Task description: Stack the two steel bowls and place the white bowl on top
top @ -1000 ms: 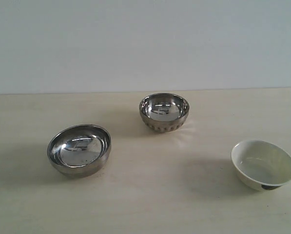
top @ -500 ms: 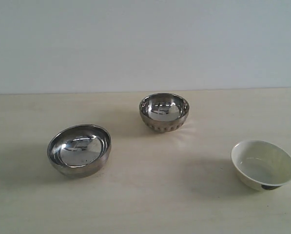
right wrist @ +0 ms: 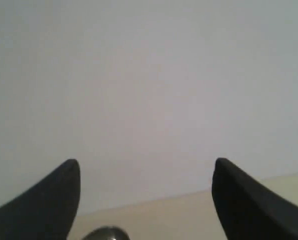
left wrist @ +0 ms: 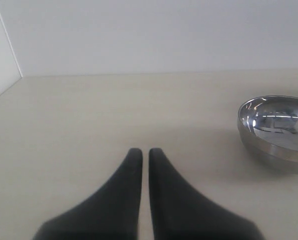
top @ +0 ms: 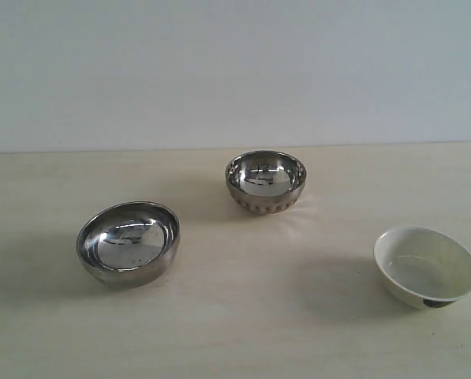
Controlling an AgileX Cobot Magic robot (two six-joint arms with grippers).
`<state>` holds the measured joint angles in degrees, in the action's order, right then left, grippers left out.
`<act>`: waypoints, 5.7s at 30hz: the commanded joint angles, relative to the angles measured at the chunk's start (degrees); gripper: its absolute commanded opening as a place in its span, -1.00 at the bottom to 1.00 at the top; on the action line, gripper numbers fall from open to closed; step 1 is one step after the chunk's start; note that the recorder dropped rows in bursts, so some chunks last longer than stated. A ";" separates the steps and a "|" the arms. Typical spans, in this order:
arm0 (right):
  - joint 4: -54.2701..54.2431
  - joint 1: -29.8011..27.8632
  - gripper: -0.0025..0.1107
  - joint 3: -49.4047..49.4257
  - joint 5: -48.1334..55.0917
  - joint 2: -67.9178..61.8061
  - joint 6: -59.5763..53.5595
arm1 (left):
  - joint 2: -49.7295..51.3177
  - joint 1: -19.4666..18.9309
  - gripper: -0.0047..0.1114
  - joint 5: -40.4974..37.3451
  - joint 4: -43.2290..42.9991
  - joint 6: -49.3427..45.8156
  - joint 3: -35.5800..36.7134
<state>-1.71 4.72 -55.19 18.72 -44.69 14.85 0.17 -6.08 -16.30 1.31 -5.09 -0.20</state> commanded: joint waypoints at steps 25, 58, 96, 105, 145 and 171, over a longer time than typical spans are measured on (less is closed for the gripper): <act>-31.65 37.49 0.28 -15.37 -3.54 -55.61 -23.01 | -0.17 -0.03 -0.85 0.37 0.15 0.65 0.20; -32.44 39.83 -0.16 -28.43 -14.54 -83.84 -18.04 | -0.17 -0.03 -0.85 0.38 0.15 0.65 0.20; -8.60 28.42 -0.96 -24.23 17.83 -62.22 -12.34 | -0.17 -0.03 -0.85 0.38 0.15 0.65 0.20; -10.81 24.38 -0.96 -8.31 2.00 -60.69 -12.48 | -0.17 -0.03 -0.85 0.38 0.15 0.65 0.20; -11.93 24.38 -0.82 -3.21 -3.44 -63.30 -11.38 | -0.17 -0.03 -0.85 0.38 0.15 0.65 0.20; -10.53 23.06 -0.19 -10.49 -3.86 -57.27 -9.66 | -0.17 -0.03 -0.85 0.38 0.15 0.65 0.20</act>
<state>-13.12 28.99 -64.44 14.67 -103.26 4.02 0.17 -6.08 -16.30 1.31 -5.09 -0.20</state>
